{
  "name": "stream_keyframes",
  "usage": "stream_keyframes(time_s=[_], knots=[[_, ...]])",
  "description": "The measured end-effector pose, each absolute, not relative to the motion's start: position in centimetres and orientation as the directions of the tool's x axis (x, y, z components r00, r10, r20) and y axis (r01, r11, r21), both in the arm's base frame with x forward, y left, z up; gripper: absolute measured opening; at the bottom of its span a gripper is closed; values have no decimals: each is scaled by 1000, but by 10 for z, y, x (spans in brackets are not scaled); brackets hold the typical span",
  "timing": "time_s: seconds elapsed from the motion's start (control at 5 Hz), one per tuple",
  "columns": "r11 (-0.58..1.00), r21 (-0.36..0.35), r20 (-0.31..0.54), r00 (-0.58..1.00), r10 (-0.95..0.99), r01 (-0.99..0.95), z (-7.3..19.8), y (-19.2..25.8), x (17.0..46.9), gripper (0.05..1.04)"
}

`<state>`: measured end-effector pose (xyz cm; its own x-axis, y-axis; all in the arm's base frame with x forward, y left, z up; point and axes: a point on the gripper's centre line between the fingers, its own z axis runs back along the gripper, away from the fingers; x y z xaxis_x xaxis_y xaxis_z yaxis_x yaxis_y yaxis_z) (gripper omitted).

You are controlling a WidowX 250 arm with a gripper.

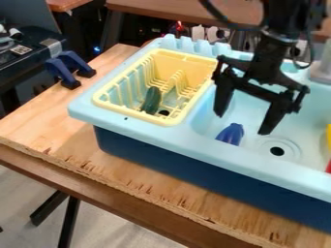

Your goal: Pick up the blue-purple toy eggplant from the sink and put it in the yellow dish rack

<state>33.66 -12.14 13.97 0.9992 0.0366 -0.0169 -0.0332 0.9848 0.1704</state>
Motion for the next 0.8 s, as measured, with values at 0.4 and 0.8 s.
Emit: stream_keyframes(time_s=[0.4,0.8], knots=[[985,137,40,994,104,-109,108,-114,332,1002],[978,139,97,985,145,-158,97,-112,337,1002]])
